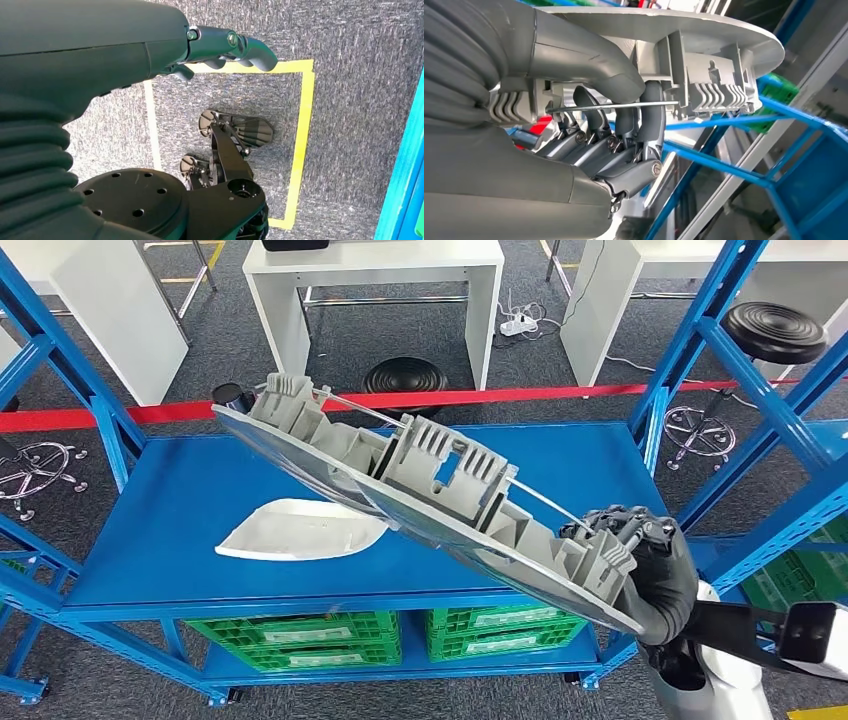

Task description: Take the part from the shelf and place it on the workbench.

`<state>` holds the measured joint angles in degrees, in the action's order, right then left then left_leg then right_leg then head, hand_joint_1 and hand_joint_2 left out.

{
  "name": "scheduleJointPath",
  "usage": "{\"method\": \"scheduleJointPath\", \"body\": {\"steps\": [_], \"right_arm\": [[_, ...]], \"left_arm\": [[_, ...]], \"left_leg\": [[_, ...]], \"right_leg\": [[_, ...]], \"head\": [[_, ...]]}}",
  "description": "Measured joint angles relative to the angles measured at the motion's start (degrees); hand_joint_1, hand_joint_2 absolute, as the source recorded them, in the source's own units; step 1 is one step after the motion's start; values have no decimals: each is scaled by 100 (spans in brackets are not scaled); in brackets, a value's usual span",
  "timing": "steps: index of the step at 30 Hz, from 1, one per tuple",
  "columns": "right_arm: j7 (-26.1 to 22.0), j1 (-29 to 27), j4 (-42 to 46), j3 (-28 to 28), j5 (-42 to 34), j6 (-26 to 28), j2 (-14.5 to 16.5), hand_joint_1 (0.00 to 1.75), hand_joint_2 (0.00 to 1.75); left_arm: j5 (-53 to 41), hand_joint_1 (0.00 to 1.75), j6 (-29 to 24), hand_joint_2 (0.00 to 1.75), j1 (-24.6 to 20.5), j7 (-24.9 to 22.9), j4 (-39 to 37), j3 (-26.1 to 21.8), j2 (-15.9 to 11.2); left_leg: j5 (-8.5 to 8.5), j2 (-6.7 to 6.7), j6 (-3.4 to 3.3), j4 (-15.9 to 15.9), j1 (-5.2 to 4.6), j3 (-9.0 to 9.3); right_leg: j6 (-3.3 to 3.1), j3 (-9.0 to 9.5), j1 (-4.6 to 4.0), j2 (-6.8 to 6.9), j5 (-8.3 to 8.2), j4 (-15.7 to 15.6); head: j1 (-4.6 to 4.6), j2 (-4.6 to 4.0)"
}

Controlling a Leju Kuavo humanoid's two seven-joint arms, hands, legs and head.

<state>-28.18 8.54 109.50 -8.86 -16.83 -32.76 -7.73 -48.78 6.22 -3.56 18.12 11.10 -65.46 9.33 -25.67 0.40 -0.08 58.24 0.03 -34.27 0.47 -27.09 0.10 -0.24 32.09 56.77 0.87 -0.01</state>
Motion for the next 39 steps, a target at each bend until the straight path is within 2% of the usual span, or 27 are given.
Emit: {"method": "scheduleJointPath", "body": {"steps": [5, 13, 21, 31, 35, 39], "right_arm": [[185, 11, 122, -30, -486, -256, 8, 175, 175], [823, 8, 208, -58, -988, -307, 7, 175, 175], [957, 39, 137, -194, -945, -313, 6, 175, 175], [984, 404, -433, -647, -1243, -327, -69, 175, 175], [1002, 508, -553, -783, -1295, -315, -72, 175, 175], [1008, 581, -616, -882, -1356, -293, -74, 175, 175]], "left_arm": [[-4, 0, -26, 175, -26, -88, 2, -31, -15], [-45, 0, 20, 175, -56, -173, 2, -36, -78], [-7, 0, 36, 175, -61, -181, 2, -43, -105], [7, 0, -60, 175, -65, -190, 9, -93, -120], [-4, 0, -80, 175, -64, -203, 10, -114, -131], [-21, 0, -90, 175, -65, -234, 12, -133, -153]], "left_leg": [[0, 0, 0, 0, 0, 0], [0, 0, 0, 0, 0, 0], [0, -1, 0, -1, 0, -1], [-3, 0, -5, 4, -20, -2], [-16, 1, -24, 12, -44, -5], [-38, 0, -70, 18, -73, -11]], "right_leg": [[0, 0, 0, 0, 0, 0], [0, 0, 0, 0, 0, 0], [0, 0, -1, 0, 0, 0], [7, -1, 25, 0, -4, -2], [23, 0, 53, 0, 5, -4], [69, 3, 80, 0, 11, -24]], "head": [[0, 1], [0, 1], [0, 1], [0, 1], [0, 1], [1, 1]]}}
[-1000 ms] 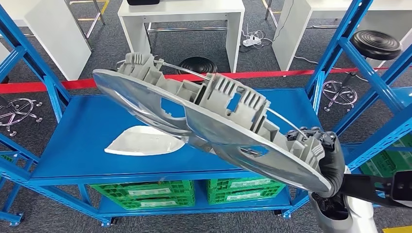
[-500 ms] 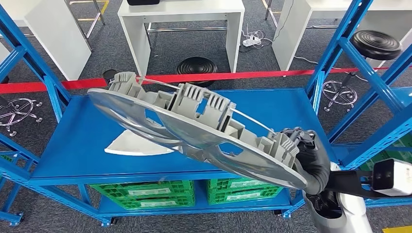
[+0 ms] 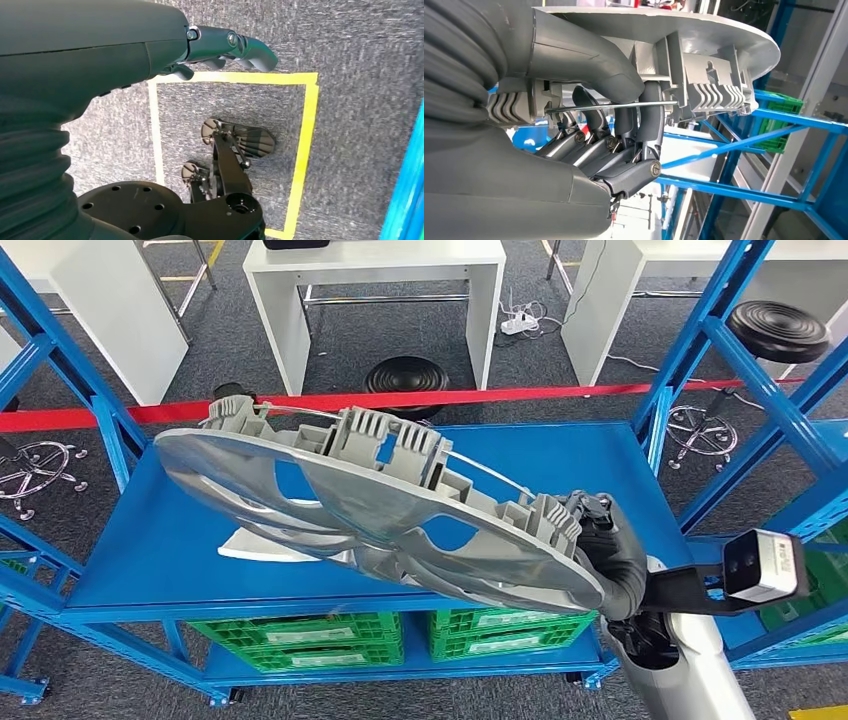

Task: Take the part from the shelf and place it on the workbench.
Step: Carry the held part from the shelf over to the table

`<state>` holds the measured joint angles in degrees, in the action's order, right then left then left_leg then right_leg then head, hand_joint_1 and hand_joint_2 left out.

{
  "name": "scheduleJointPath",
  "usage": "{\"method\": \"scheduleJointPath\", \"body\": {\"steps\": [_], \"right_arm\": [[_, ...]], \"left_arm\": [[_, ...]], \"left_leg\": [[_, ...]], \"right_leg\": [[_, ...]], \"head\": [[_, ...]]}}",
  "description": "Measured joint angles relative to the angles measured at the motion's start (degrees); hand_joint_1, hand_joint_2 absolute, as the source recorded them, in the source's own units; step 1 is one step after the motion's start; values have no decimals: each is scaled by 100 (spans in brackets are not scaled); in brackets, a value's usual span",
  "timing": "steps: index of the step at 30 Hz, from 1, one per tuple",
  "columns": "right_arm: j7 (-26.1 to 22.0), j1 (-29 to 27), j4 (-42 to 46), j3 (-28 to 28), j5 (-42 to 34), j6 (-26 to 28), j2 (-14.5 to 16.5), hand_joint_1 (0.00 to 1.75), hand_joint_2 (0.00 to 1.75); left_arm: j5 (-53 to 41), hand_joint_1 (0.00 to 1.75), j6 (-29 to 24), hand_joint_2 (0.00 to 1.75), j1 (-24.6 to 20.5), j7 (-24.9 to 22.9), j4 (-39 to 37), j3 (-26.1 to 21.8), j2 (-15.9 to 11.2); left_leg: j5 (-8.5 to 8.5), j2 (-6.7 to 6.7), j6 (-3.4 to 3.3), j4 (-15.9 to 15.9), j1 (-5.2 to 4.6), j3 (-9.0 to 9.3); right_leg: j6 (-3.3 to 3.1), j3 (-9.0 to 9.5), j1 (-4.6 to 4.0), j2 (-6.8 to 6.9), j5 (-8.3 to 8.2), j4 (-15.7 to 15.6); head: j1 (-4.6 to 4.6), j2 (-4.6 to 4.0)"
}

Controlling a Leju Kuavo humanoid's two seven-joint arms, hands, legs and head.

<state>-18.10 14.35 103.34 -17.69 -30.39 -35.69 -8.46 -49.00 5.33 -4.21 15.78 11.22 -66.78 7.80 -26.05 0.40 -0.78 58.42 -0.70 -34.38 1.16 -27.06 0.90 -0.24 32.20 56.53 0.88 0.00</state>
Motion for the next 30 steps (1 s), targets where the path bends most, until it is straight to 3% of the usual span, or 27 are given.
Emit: {"method": "scheduleJointPath", "body": {"steps": [2, 3, 6, 7, 8, 9, 11, 12, 14, 17, 18, 20, 22, 23, 24, 25, 27, 28, 30], "right_arm": [[-5, 46, -10, -46, -40, 10, -10, 175, 175], [-13, 77, -16, -70, -56, 13, -20, 175, 175], [-54, 133, -44, -125, -93, 27, -40, 175, 175], [-63, 135, -55, -140, -99, 34, -42, 175, 175], [-68, 135, -66, -154, -101, 40, -44, 175, 175], [-70, 139, -76, -168, -102, 44, -46, 175, 175], [-71, 161, -86, -196, -103, 45, -50, 175, 175], [-73, 173, -91, -210, -104, 45, -50, 175, 175], [-79, 194, -97, -238, -112, 45, -51, 175, 175], [-70, 216, -100, -291, -159, 43, -50, 175, 175], [-66, 231, -101, -319, -182, 42, -45, 175, 175], [-56, 257, -101, -385, -226, 41, -30, 175, 175], [-27, 269, -102, -457, -269, 43, -18, 175, 175], [-10, 274, -107, -496, -291, 45, -13, 175, 175], [2, 281, -112, -533, -308, 52, -7, 175, 175], [3, 289, -117, -565, -322, 65, 2, 175, 175], [-11, 312, -122, -614, -336, 102, 22, 175, 175], [-20, 329, -125, -640, -336, 126, 32, 175, 175], [-34, 357, -136, -686, -330, 157, 52, 175, 175]], "left_arm": [[-4, 0, -2, 175, 0, -14, 1, -1, -1], [-5, 0, -2, 175, -3, -17, 1, -1, 1], [-5, 0, -2, 175, -9, -22, 1, -3, 1], [-5, 0, -2, 175, -8, -26, 2, -3, -1], [-5, 0, -2, 175, -7, -29, 2, -3, -3], [-6, 0, -2, 175, -6, -32, 3, -3, -4], [-7, 0, -2, 175, -7, -32, 5, -3, -9], [-7, 0, -2, 175, -8, -32, 8, -3, -13], [-8, 0, -2, 175, -9, -32, 15, -3, -30], [-15, 0, -3, 175, 0, -33, 19, -3, -41], [-17, 0, -4, 175, 4, -33, 19, -3, -43], [-18, 0, -11, 175, 1, -34, 19, -3, -46], [-18, 0, -29, 175, -2, -34, 19, -3, -53], [-18, 0, -38, 175, -1, -34, 19, -3, -55], [-18, 0, -47, 175, 1, -34, 19, -3, -56], [-19, 0, -53, 175, 1, -34, 19, -3, -57], [-19, 0, -65, 175, -3, -33, 23, -3, -66], [-20, 0, -69, 175, -5, -29, 25, -3, -71], [-20, 0, -80, 175, -7, -25, 29, -3, -79]], "left_leg": [[33, -8, -36, -60, 32, 28], [55, -13, -54, -93, 53, 44], [75, -25, -78, -116, 76, 47], [74, -26, -77, -111, 79, 42], [71, -25, -72, -102, 85, 37], [66, -23, -59, -86, 97, 33], [48, -14, -3, -25, 127, 12], [42, -4, 41, 11, 134, -10], [61, 17, 141, 59, 131, -56], [88, 30, 280, 68, 150, -113], [-9, 22, 311, 158, 160, -160], [-435, 3, 350, 687, 165, -360], [-848, -3, 364, 1401, 163, -575], [-913, -3, 357, 1581, 162, -585], [-870, -3, 339, 1540, 159, -483], [-744, -3, 310, 1273, 152, -270], [-528, -4, 235, 439, 117, 286], [-458, -6, 209, 143, 92, 467], [-415, -11, 170, -52, 48, 545]], "right_leg": [[32, -6, -2, 1, 45, 46], [45, -66, -6, 1, 142, 187], [70, -594, 6, 1, 664, 1231], [79, -773, 16, 2, 745, 1550], [89, -869, 28, 2, 699, 1681], [101, -852, 43, 3, 533, 1577], [133, -561, 81, 9, 97, 868], [118, -431, 78, -4, -63, 561], [39, -357, 59, -34, -145, 309], [-144, -455, 38, -44, -215, 314], [-196, -491, 39, -37, -253, 304], [-263, -578, 35, -21, -333, 295], [-284, -680, 9, -8, -409, 299], [-286, -730, -7, -3, -448, 301], [-286, -777, -22, 0, -485, 303], [-283, -817, -35, 1, -520, 304], [-258, -867, -50, 3, -585, 301], [-232, -876, -49, 4, -617, 293], [-162, -882, -38, 8, -686, 270]], "head": [[-4, -1], [-14, -1], [-45, 0], [-47, 0], [-48, 0], [-49, -1], [-57, -1], [-64, -1], [-71, 0], [-54, 0], [-42, 0], [-2, 0], [29, 0], [36, 0], [39, 0], [43, 0], [44, 0], [44, 0], [55, 0]]}}
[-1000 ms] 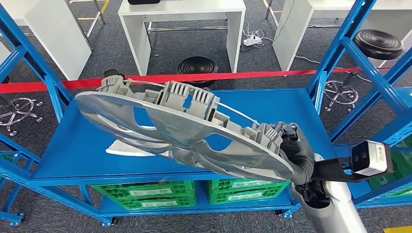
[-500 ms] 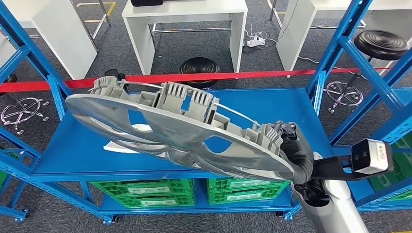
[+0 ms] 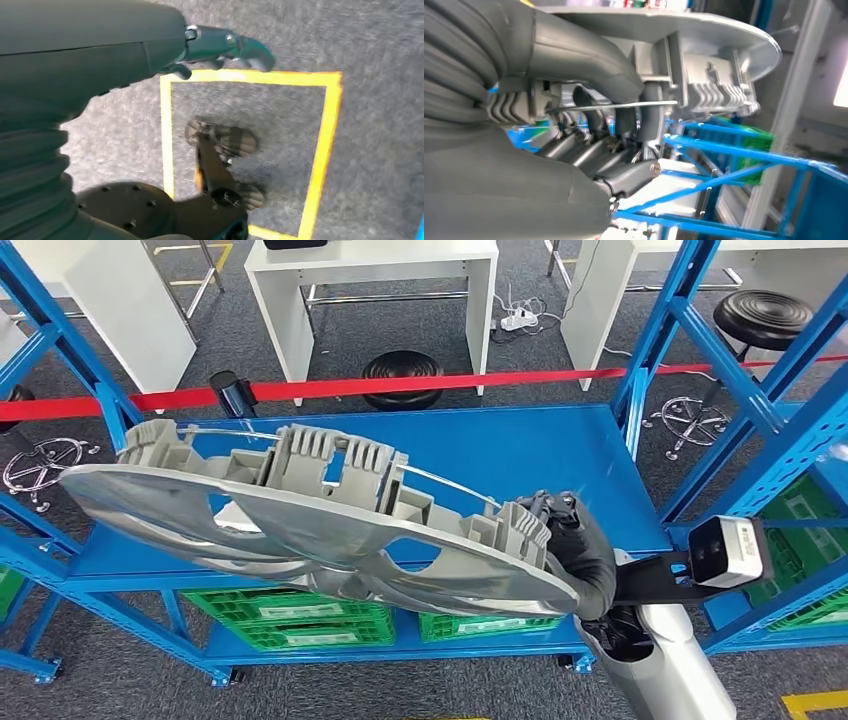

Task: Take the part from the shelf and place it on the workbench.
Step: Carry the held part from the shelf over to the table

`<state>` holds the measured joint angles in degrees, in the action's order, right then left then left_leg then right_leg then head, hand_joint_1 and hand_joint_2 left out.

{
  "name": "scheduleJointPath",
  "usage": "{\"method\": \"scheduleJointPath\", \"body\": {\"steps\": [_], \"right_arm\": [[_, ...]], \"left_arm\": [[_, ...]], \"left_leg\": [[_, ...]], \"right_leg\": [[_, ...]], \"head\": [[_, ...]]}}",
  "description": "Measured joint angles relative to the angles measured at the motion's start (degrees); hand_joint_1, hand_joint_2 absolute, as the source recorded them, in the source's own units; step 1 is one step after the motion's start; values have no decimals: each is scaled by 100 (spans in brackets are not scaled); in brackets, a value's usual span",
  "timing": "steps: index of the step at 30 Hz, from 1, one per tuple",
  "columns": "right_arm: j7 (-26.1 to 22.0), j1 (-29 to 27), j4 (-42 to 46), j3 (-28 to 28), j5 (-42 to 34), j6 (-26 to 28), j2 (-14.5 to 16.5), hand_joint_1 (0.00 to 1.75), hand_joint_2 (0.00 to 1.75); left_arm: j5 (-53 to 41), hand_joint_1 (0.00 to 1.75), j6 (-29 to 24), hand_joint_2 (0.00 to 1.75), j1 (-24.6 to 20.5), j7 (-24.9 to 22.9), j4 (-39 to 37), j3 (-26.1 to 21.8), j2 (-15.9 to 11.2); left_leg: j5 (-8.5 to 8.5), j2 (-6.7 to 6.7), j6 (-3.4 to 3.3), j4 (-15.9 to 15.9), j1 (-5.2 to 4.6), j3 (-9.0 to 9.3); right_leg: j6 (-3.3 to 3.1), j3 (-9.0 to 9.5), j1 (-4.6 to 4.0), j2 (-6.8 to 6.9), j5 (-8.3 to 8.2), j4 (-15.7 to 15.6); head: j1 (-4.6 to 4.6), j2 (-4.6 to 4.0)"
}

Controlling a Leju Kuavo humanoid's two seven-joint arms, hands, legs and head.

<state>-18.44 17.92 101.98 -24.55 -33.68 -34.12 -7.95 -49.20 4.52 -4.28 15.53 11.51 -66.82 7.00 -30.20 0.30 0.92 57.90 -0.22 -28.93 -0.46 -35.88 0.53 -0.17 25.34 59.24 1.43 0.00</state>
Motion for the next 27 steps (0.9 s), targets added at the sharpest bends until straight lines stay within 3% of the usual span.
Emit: {"method": "scheduleJointPath", "body": {"steps": [2, 3, 5, 7, 8, 9, 10, 11, 13, 15, 18, 20, 22, 23, 25, 27], "right_arm": [[-9, 16, -12, -35, 5, 13, 13, 175, 175], [-12, 22, -18, -51, 6, 15, 14, 175, 175], [-20, 38, -32, -85, 8, 21, 14, 175, 175], [-40, 44, -54, -114, 26, 53, 14, 175, 175], [-58, 41, -67, -128, 56, 89, 14, 175, 175], [-86, 39, -81, -144, 119, 144, 15, 175, 175], [-128, 39, -97, -163, 214, 218, 16, 175, 175], [-182, 40, -113, -186, 336, 308, 20, 175, 175], [-319, 50, -154, -246, 624, 542, 29, 175, 175], [-464, 70, -216, -298, 910, 822, 36, 175, 175], [-586, 103, -289, -348, 1200, 1180, 38, 175, 175], [-580, 118, -299, -381, 1291, 1290, 38, 175, 175], [-566, 116, -300, -414, 1347, 1328, 38, 175, 175], [-566, 113, -300, -430, 1373, 1337, 38, 175, 175], [-576, 110, -300, -457, 1436, 1344, 38, 175, 175], [-588, 111, -293, -486, 1523, 1353, 39, 175, 175]], "left_arm": [[0, 0, -9, 175, 2, 2, 2, 0, -2], [0, 0, -10, 175, 1, 2, 4, 0, -3], [0, 0, -12, 175, 0, 3, 7, -1, 2], [-1, 0, -17, 175, 6, 3, 9, -1, 3], [-2, 0, -20, 175, 9, 3, 9, -2, 3], [-7, 0, -22, 175, 11, 3, 9, -2, 4], [-19, 0, -24, 175, 13, 5, 8, -2, 7], [-36, 0, -24, 175, 16, 11, 8, -2, 11], [-73, 0, -24, 175, 24, 36, 7, -2, 19], [-91, 0, -24, 175, 32, 81, 7, -2, 25], [-100, 0, -24, 175, 45, 156, 7, -2, 32], [-105, 0, -24, 175, 54, 187, 4, -2, 44], [-119, 0, -24, 175, 54, 198, 3, -2, 54], [-129, 0, -24, 175, 52, 198, 3, -2, 54], [-163, 0, -24, 175, 52, 193, 3, -2, 54], [-190, 0, -24, 175, 45, 184, 4, -2, 53]], "left_leg": [[97, -13, -71, -58, 8, -55], [157, -26, -117, -85, 24, -91], [283, -52, -183, -121, 51, -195], [391, -59, -205, -107, 52, -353], [442, -64, -203, -90, 51, -437], [490, -67, -196, -67, 52, -523], [534, -70, -184, -38, 53, -607], [573, -69, -166, -4, 54, -684], [643, -63, -112, 64, 44, -802], [716, -59, -39, 96, 37, -851], [759, -45, 76, 97, 60, -901], [349, -35, 139, 449, 80, -1040], [-212, -33, 185, 1182, 90, -1229], [-342, -33, 198, 1498, 92, -1269], [-243, -33, 194, 1635, 92, -1107], [-17, -29, 149, 965, 88, -548]], "right_leg": [[74, -21, -1, -3, -42, -13], [101, -61, -4, -5, 39, 49], [140, -230, 4, -8, 466, 487], [176, -431, 10, -7, 938, 1202], [189, -461, 12, -6, 1022, 1454], [197, -402, 14, -6, 985, 1531], [198, -232, 18, -4, 854, 1390], [193, 39, 22, -1, 709, 1060], [150, 575, 10, 0, 637, 299], [74, 750, -18, -10, 700, -36], [-59, 636, -16, -4, 560, -55], [-128, 506, 4, 10, 427, -70], [-147, 339, 0, 11, 298, -65], [-143, 254, -2, 11, 235, -61], [-123, 99, -4, 11, 121, -49], [-90, -20, -5, 10, 20, -35]], "head": [[13, 0], [2, 0], [-30, 0], [-56, 0], [-61, 0], [-66, 0], [-71, -1], [-76, -1], [-79, -1], [-72, 0], [-67, 0], [-44, 0], [-9, 0], [-4, 0], [3, 0], [8, 0]]}}
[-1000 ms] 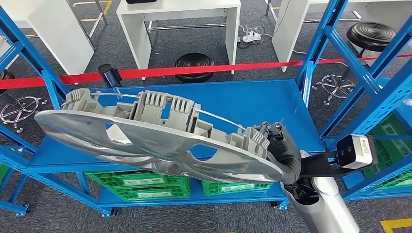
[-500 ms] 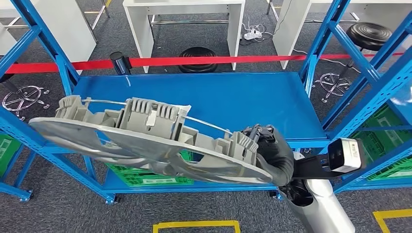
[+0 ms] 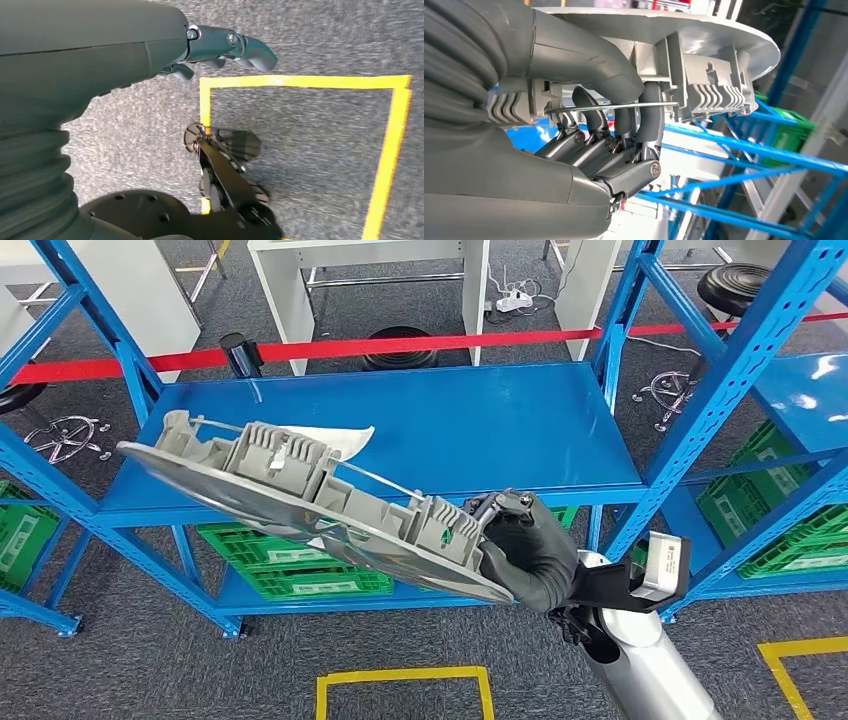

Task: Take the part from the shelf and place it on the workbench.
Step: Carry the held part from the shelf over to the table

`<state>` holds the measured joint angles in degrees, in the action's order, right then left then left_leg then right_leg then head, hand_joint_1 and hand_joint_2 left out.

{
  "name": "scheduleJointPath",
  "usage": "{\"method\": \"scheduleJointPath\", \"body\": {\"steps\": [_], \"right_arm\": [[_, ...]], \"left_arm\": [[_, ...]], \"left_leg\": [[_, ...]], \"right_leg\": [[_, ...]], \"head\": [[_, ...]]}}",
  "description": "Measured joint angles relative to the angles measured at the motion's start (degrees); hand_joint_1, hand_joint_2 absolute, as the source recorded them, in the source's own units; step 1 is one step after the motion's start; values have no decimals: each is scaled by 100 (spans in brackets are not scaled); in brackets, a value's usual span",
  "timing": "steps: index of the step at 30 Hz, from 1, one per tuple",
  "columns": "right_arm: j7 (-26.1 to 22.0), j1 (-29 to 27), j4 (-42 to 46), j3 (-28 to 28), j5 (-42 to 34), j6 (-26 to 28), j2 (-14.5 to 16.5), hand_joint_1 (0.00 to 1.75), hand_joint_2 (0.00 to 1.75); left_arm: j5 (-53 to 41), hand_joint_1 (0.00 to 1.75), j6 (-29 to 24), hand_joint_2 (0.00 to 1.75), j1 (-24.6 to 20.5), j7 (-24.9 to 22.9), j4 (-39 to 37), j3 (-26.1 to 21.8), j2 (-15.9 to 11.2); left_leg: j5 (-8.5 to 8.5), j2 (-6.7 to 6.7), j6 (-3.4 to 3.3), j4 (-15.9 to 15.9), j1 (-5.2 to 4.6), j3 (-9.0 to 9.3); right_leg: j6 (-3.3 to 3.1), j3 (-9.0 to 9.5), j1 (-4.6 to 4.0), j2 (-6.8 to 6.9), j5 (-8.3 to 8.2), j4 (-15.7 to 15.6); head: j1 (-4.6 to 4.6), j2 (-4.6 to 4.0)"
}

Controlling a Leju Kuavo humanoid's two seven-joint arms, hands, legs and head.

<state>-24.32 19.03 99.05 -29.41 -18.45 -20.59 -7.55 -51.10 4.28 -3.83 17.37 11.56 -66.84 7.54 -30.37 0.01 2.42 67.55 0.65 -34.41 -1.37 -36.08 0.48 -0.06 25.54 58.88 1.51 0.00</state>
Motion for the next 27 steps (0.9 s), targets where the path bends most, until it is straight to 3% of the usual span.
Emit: {"method": "scheduleJointPath", "body": {"steps": [2, 3, 6, 8, 10, 11, 12, 13, 15, 17, 18, 19, 21, 22, 24, 26, 27], "right_arm": [[-3, 10, 19, -40, 99, 21, 3, 175, 175], [-5, 19, 28, -60, 139, 35, 4, 175, 175], [-24, 37, 49, -101, 206, 67, 5, 175, 175], [-29, 38, 60, -121, 217, 77, 5, 175, 175], [-35, 39, 63, -150, 224, 80, 5, 175, 175], [-42, 35, 64, -164, 228, 84, 4, 175, 175], [-53, 29, 64, -179, 233, 89, 3, 175, 175], [-69, 24, 64, -192, 239, 94, 1, 175, 175], [-112, 18, 64, -215, 250, 97, -7, 175, 175], [-167, 18, 65, -231, 255, 90, -14, 175, 175], [-197, 20, 66, -234, 255, 85, -19, 175, 175], [-226, 21, 67, -237, 260, 85, -22, 175, 175], [-273, 23, 70, -238, 318, 126, -28, 175, 175], [-289, 18, 73, -238, 378, 176, -28, 175, 175], [-310, -7, 79, -237, 519, 299, -34, 175, 175], [-326, -60, 82, -230, 608, 379, -51, 175, 175], [-335, -95, 84, -226, 629, 392, -64, 175, 175]], "left_arm": [[-8, 0, 0, 175, -13, -11, 3, 0, -1], [-9, 0, 0, 175, -18, -17, 3, 0, -1], [-11, 0, 0, 175, -16, -44, 2, 0, 5], [-11, 0, 0, 175, -18, -52, 2, 0, 12], [-11, 0, 0, 175, -19, -54, 4, 0, 14], [-11, 0, 0, 175, -16, -54, 4, 0, 14], [-12, 0, 0, 175, -15, -54, 4, 0, 15], [-12, 0, 0, 175, -13, -54, 3, 0, 16], [-14, 0, 0, 175, -14, -54, 3, 0, 23], [-14, 0, 0, 175, -15, -53, 3, 0, 30], [-14, 0, -1, 175, -15, -51, 3, 0, 32], [-14, 0, -3, 175, -13, -50, 3, 0, 32], [-14, 0, -12, 175, -12, -49, 3, -2, 26], [-14, 0, -16, 175, -10, -49, 2, -3, 25], [-13, 0, -26, 175, -6, -50, 1, -5, 22], [-12, 0, -35, 175, -4, -50, 1, -9, 19], [-13, 0, -39, 175, -3, -53, 1, -10, 14]], "left_leg": [[5, 11, -69, -779, -28, 519], [-43, 18, -106, -972, -46, 621], [52, 9, -241, -1050, -57, 574], [181, -16, -335, -1073, -36, 470], [305, -29, -377, -1053, -42, 307], [368, -33, -382, -1036, -47, 213], [430, -38, -383, -1015, -51, 115], [488, -41, -377, -989, -53, 12], [581, -43, -351, -929, -54, -169], [649, -42, -301, -873, -63, -284], [680, -43, -267, -857, -66, -307], [717, -45, -228, -860, -62, -317], [767, -43, -148, -871, -44, -328], [699, -37, -109, -818, -34, -357], [292, -23, -37, -404, -13, -498], [-156, -22, 23, 264, 7, -682], [-237, -22, 43, 487, 13, -709]], "right_leg": [[58, -63, -6, 2, -92, 3], [92, -72, -5, 4, -136, -5], [201, -96, 6, 1, -194, -15], [252, -222, 14, -6, 152, 283], [284, -440, 20, -8, 712, 981], [297, -517, 20, -8, 875, 1329], [304, -523, 18, -8, 909, 1553], [302, -431, 16, -7, 820, 1583], [265, 65, 10, -3, 549, 1055], [212, 620, -20, 8, 578, 274], [185, 763, -35, 12, 653, 41], [158, 803, -54, 11, 701, -63], [84, 756, -47, 7, 623, -92], [47, 728, -36, 3, 568, -107], [-2, 647, -8, -10, 463, -125], [-12, 544, -3, -41, 380, -121], [-3, 494, -2, -67, 342, -117]], "head": [[-4, 0], [-2, -1], [5, -1], [-16, -1], [-45, -1], [-55, -1], [-57, 0], [-61, 0], [-68, 0], [-69, 0], [-70, 0], [-68, 0], [-73, 0], [-65, 0], [-37, 0], [-7, 0], [-4, 0]]}}
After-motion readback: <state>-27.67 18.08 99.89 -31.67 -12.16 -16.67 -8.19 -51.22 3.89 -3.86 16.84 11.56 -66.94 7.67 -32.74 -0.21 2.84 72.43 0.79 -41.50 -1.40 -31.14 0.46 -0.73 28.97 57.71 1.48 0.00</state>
